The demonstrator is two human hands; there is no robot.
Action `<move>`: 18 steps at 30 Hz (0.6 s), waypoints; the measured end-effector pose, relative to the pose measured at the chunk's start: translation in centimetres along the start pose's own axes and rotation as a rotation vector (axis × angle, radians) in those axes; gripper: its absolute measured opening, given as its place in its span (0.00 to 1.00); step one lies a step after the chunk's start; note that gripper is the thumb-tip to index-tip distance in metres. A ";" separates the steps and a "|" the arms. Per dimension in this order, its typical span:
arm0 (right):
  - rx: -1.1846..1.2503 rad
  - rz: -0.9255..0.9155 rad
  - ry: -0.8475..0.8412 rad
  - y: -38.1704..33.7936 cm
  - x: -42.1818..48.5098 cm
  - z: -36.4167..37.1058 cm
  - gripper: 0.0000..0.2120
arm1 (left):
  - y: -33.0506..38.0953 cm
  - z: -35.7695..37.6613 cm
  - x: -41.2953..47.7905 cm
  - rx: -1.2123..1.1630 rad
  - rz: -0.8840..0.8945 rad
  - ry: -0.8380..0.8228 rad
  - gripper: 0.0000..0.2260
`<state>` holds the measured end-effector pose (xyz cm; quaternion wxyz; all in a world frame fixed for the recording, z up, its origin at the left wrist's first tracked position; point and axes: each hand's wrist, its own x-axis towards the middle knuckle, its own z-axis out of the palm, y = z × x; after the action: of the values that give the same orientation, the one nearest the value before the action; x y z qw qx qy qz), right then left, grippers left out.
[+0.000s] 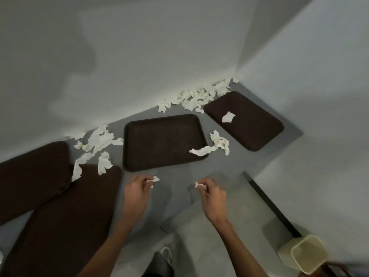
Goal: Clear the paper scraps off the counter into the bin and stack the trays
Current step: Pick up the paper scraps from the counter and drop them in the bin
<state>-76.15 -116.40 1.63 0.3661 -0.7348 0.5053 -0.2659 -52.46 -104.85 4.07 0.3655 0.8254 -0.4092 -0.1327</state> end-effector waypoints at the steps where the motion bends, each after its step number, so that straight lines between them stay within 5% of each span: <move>1: 0.020 0.013 0.033 1.0 -0.7 -1.8 0.04 | 1.9 1.4 -0.8 -0.020 0.008 -0.025 0.03; 18: -0.004 0.415 0.400 27.1 -15.8 -29.2 0.03 | 26.9 30.3 -19.4 -0.159 0.210 -0.594 0.04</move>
<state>-118.72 -115.45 -3.35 0.3040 -0.5495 0.7075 -0.3240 -95.96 -115.53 0.48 0.3051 0.6726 -0.5694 -0.3611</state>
